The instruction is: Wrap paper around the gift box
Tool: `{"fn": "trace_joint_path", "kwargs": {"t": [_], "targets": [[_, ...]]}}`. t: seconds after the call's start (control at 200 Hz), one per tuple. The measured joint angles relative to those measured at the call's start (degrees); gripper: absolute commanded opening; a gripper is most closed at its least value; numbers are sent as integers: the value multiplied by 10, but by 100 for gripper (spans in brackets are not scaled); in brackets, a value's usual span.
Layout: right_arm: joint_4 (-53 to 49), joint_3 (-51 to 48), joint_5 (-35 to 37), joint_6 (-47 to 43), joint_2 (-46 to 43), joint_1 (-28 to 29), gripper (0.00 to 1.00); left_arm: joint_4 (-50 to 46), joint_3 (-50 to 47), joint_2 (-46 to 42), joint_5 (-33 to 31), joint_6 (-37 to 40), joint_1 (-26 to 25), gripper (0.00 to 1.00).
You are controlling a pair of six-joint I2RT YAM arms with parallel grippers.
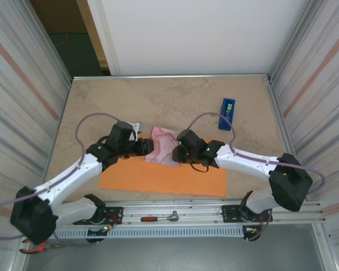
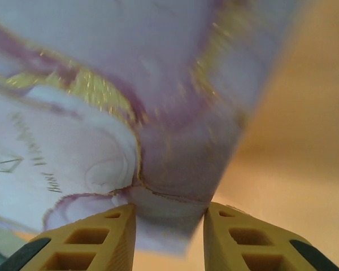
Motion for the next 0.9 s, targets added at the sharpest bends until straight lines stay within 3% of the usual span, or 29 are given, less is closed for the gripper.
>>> {"fn": "trace_joint_path", "kwargs": {"t": [0.21,0.371,0.446,0.747,0.852,0.902], "targets": [[21,-23,-4,32,2,13,38,86,-49,-33,7,-18,-13,42],[46,-22,-20,38,13,-20,60,118,-65,-31,-19,-23,-10,44],[51,-21,-22,38,14,-38,64,109,-71,-30,-26,-26,-4,45],[56,-16,-35,29,1,-64,65,42,-111,-25,-28,-31,44,50],[56,-38,-33,28,-30,-82,61,41,-128,-30,-33,-42,70,48],[56,-56,-33,27,-45,-94,54,44,-141,-31,-34,-50,85,47]]}}
